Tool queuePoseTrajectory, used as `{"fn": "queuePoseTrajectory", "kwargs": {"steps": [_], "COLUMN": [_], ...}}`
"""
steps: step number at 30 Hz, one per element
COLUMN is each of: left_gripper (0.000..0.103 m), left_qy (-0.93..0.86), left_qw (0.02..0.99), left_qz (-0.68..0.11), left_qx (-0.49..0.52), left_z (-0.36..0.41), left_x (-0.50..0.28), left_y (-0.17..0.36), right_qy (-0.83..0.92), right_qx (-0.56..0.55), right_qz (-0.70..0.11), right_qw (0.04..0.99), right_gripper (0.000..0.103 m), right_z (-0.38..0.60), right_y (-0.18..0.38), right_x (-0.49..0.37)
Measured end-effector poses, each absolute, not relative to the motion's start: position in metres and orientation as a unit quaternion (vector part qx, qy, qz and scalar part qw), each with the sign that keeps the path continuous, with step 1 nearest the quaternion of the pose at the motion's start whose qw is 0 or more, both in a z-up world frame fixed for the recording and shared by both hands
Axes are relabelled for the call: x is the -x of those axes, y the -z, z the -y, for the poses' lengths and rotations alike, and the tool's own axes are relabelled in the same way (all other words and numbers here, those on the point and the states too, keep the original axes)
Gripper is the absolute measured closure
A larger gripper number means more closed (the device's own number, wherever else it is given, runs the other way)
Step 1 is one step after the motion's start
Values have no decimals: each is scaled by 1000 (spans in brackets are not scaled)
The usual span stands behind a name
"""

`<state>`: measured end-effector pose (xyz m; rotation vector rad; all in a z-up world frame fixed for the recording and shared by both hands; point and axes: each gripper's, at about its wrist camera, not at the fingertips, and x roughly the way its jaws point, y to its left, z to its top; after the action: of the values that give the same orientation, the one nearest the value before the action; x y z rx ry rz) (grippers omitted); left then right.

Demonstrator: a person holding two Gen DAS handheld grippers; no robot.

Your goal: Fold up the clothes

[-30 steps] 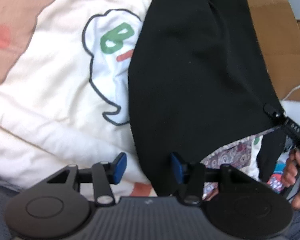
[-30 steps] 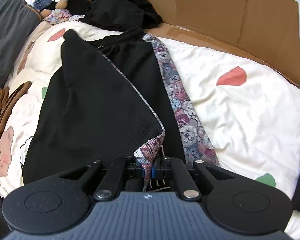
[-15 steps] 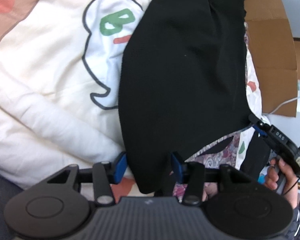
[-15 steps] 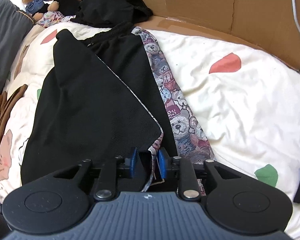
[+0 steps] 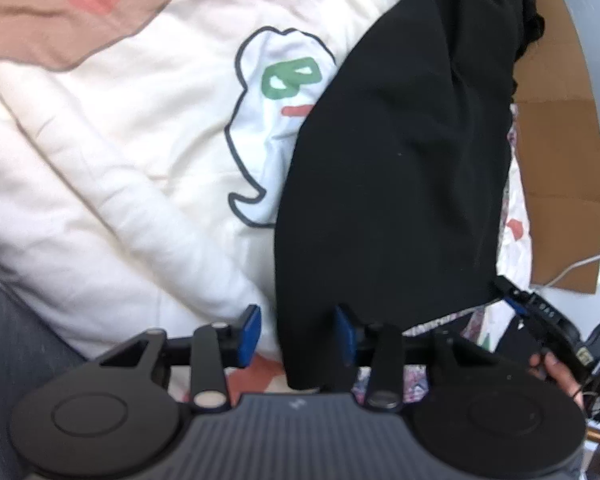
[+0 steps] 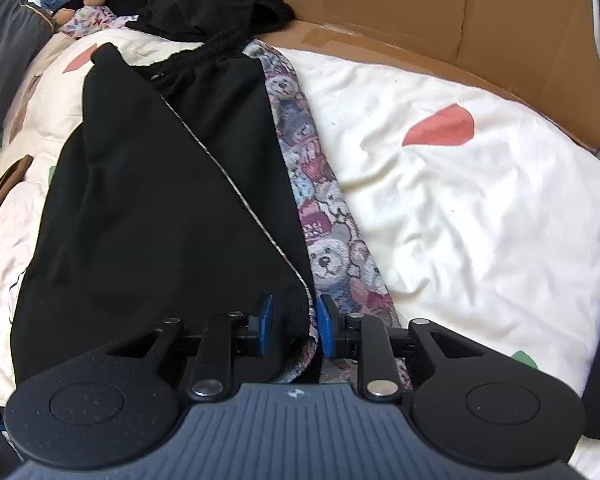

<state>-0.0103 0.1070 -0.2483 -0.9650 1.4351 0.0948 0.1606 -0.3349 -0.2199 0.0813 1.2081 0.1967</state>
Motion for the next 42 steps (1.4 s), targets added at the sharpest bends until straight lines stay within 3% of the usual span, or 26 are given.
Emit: {"fn": "queuePoseTrajectory", "kwargs": {"steps": [9,19,21,26,32,38,40,42], "left_gripper": [66,64,73,97,99,99,99,99], "left_qy": [-45,-51,-58,-41,-24,-23,-28,-32], "left_qw": [643,627,620,625,642,647,646,647], "left_qz": [-642,-631,-629,-624,-619,-623,-624,-624], "left_qx": [414,454,465,468,452,439,438,436], "left_z": [-66,-79,-85,-93,-96,-94,-95,-93], "left_x": [0,16,20,23,19,20,23,27], "left_y": [264,273,274,263,240,235,235,237], "right_qy": [-111,-114,-109,-103,-84,-67,-61,-66], "right_qx": [-46,-52,-61,-63,-67,-78,-84,-87], "right_qz": [-580,-597,-602,-606,-608,-599,-597,-600], "right_qw": [806,792,788,786,787,794,795,793], "right_gripper": [76,79,97,100,103,99,94,83], "right_z": [334,331,334,339,351,356,357,355], "right_y": [225,236,239,233,223,214,215,217], "right_x": [-164,-166,-166,-164,-162,-164,-166,-165]}}
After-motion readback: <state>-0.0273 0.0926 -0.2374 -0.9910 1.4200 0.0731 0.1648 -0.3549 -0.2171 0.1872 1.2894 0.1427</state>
